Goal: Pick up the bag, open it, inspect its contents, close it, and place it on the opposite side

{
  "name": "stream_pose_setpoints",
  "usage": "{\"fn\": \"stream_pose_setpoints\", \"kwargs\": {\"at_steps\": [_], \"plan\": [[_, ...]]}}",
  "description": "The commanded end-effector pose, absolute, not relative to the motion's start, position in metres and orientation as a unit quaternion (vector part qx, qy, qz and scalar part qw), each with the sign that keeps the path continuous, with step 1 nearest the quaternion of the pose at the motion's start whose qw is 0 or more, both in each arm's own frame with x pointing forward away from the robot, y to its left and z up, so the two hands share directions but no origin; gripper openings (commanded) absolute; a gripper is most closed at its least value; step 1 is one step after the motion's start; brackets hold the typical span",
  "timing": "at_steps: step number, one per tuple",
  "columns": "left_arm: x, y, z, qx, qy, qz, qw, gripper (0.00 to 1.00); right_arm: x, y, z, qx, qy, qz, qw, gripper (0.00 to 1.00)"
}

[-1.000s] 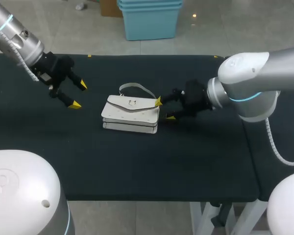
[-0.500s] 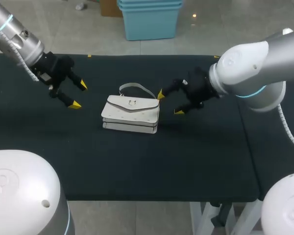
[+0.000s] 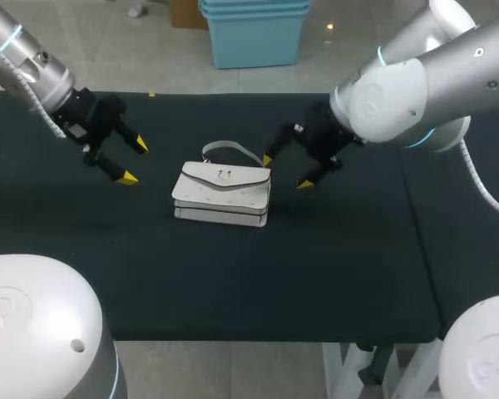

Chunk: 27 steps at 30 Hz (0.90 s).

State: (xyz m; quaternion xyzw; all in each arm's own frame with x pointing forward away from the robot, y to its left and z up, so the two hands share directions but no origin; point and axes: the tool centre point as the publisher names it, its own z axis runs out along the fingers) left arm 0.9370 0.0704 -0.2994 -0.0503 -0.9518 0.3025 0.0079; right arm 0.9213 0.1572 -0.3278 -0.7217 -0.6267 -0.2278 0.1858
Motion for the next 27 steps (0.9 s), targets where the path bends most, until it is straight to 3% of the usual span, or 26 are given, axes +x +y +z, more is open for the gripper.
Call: {"fn": "stream_pose_setpoints", "kwargs": {"at_steps": [1, 6, 17, 25, 27], "plan": [[0.937, 0.071, -0.300, -0.050, -0.951, 0.304, 0.007, 1.00, 0.929, 0.158, -0.314, -0.723, -0.664, -0.176, 0.073, 1.00], [0.946, 0.052, -0.293, -0.125, -0.946, 0.298, -0.006, 1.00, 0.937, 0.153, -0.287, -0.660, -0.735, -0.150, -0.028, 1.00], [0.965, 0.033, -0.276, -0.212, -0.940, 0.265, -0.018, 1.00, 0.947, 0.129, -0.268, -0.613, -0.779, -0.058, -0.120, 1.00], [0.974, 0.018, -0.278, -0.248, -0.926, 0.281, -0.030, 1.00, 0.930, 0.126, -0.275, -0.515, -0.819, -0.031, -0.252, 1.00], [0.978, 0.016, -0.280, -0.249, -0.923, 0.292, -0.026, 1.00, 0.929, 0.124, -0.276, -0.517, -0.817, -0.033, -0.253, 1.00]]}}
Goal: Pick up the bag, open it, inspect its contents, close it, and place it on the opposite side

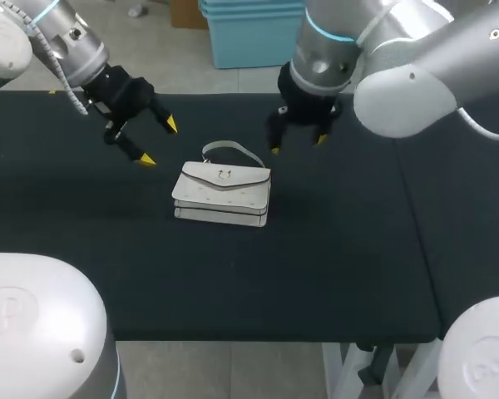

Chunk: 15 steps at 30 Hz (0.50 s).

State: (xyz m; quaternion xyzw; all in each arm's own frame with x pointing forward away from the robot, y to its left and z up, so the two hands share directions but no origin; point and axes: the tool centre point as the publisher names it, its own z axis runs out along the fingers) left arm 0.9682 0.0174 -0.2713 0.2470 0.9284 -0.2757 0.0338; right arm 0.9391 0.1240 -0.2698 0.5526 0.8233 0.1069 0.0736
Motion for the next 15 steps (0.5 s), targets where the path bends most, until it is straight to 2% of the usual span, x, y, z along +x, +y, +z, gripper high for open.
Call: {"fn": "stream_pose_setpoints", "kwargs": {"at_steps": [1, 14, 15], "plan": [[0.978, 0.016, -0.280, 0.249, 0.923, -0.292, 0.026, 1.00, 0.929, 0.124, -0.276, 0.517, 0.817, 0.033, 0.253, 1.00], [0.979, 0.008, -0.284, 0.275, 0.910, -0.309, 0.027, 1.00, 0.929, 0.124, -0.276, 0.517, 0.817, 0.033, 0.253, 1.00], [0.981, 0.006, -0.287, 0.281, 0.909, -0.307, 0.031, 1.00, 0.929, 0.130, -0.273, 0.480, 0.833, 0.050, 0.269, 1.00]]}}
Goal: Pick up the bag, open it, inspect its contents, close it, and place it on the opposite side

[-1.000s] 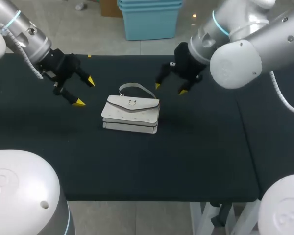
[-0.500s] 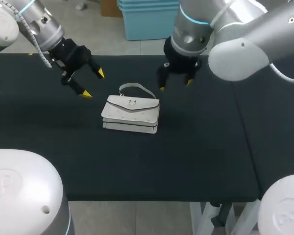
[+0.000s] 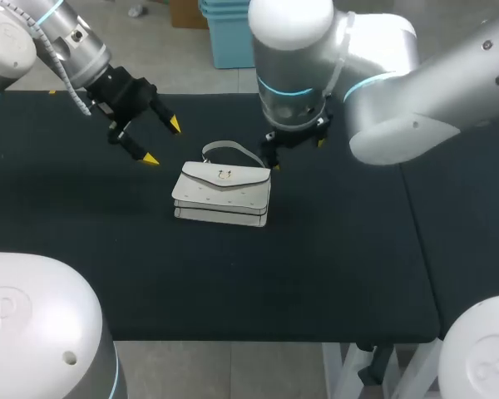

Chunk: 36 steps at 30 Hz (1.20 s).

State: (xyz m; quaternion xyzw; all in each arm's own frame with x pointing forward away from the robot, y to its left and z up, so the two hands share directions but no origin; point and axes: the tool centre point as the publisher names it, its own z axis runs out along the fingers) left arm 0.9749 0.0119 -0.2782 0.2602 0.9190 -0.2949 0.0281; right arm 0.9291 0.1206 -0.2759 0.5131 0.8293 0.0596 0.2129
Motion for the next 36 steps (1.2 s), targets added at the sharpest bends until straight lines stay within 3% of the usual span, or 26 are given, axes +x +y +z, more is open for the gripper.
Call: {"fn": "stream_pose_setpoints", "kwargs": {"at_steps": [1, 15, 17, 36], "plan": [[0.982, 0.004, -0.289, 0.293, 0.906, -0.305, 0.038, 1.00, 0.928, 0.136, -0.270, 0.434, 0.852, 0.061, 0.286, 1.00], [0.984, 0.000, -0.290, 0.355, 0.875, -0.322, 0.069, 1.00, 0.886, 0.149, -0.277, 0.170, 0.878, 0.093, 0.438, 1.00], [0.984, -0.003, -0.291, 0.364, 0.870, -0.327, 0.065, 1.00, 0.876, 0.155, -0.288, 0.101, 0.893, 0.089, 0.429, 1.00], [0.979, -0.019, -0.307, 0.392, 0.855, -0.330, 0.085, 1.00, 0.874, 0.176, -0.303, 0.090, 0.902, 0.081, 0.415, 1.00]]}}
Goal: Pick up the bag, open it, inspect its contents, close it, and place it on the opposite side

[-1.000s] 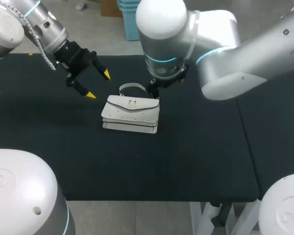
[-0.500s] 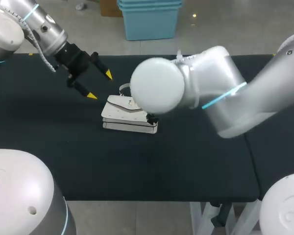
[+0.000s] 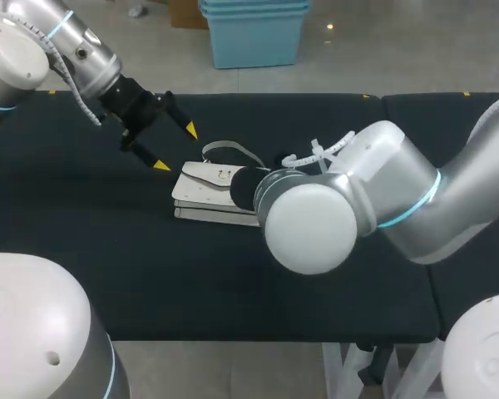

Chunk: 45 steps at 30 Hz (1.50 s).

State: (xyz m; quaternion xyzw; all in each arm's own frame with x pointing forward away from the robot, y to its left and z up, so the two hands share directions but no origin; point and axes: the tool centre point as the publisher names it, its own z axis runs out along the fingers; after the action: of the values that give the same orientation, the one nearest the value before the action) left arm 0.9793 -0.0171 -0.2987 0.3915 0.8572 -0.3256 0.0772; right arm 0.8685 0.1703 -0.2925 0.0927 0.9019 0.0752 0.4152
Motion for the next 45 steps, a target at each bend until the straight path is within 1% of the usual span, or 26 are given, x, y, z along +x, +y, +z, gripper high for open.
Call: {"fn": "stream_pose_setpoints", "kwargs": {"at_steps": [1, 7, 12, 16, 19, 21, 23, 24, 25, 26, 31, 37, 45], "plan": [[0.979, -0.019, -0.307, 0.392, 0.854, -0.331, 0.088, 1.00, 0.872, 0.179, -0.305, 0.091, 0.902, 0.084, 0.413, 1.00], [0.980, -0.021, -0.305, 0.394, 0.849, -0.333, 0.111, 1.00, 0.859, 0.200, -0.317, 0.060, 0.883, 0.067, 0.460, 1.00], [0.979, -0.024, -0.306, 0.401, 0.848, -0.330, 0.107, 1.00, 0.859, 0.211, -0.327, 0.037, 0.862, 0.047, 0.504, 1.00], [0.981, -0.024, -0.309, 0.399, 0.850, -0.329, 0.105, 1.00, 0.860, 0.218, -0.335, 0.028, 0.860, 0.038, 0.508, 1.00], [0.983, -0.023, -0.311, 0.397, 0.851, -0.329, 0.102, 1.00, 0.863, 0.224, -0.342, 0.021, 0.860, 0.028, 0.509, 0.93], [0.983, -0.024, -0.311, 0.397, 0.851, -0.329, 0.100, 1.00, 0.865, 0.226, -0.344, 0.015, 0.861, 0.028, 0.508, 0.87], [0.983, -0.023, -0.311, 0.397, 0.851, -0.329, 0.099, 1.00, 0.868, 0.226, -0.346, 0.014, 0.862, 0.027, 0.506, 0.75], [0.984, -0.023, -0.312, 0.397, 0.851, -0.329, 0.098, 1.00, 0.870, 0.226, -0.346, 0.014, 0.862, 0.026, 0.506, 0.59], [0.984, -0.023, -0.312, 0.397, 0.851, -0.329, 0.097, 1.00, 0.871, 0.226, -0.347, 0.013, 0.862, 0.022, 0.506, 0.49], [0.984, -0.022, -0.313, 0.397, 0.851, -0.329, 0.097, 1.00, 0.872, 0.227, -0.347, 0.012, 0.863, 0.021, 0.505, 0.47], [0.985, -0.021, -0.314, 0.395, 0.853, -0.329, 0.094, 1.00, 0.878, 0.228, -0.351, 0.008, 0.867, 0.017, 0.498, 0.47], [0.985, -0.020, -0.317, 0.393, 0.854, -0.329, 0.091, 1.00, 0.885, 0.226, -0.358, 0.010, 0.874, 0.008, 0.486, 0.43], [0.986, -0.019, -0.318, 0.392, 0.854, -0.330, 0.089, 1.00, 0.895, 0.221, -0.360, 0.018, 0.873, -0.004, 0.488, 0.31]]}}
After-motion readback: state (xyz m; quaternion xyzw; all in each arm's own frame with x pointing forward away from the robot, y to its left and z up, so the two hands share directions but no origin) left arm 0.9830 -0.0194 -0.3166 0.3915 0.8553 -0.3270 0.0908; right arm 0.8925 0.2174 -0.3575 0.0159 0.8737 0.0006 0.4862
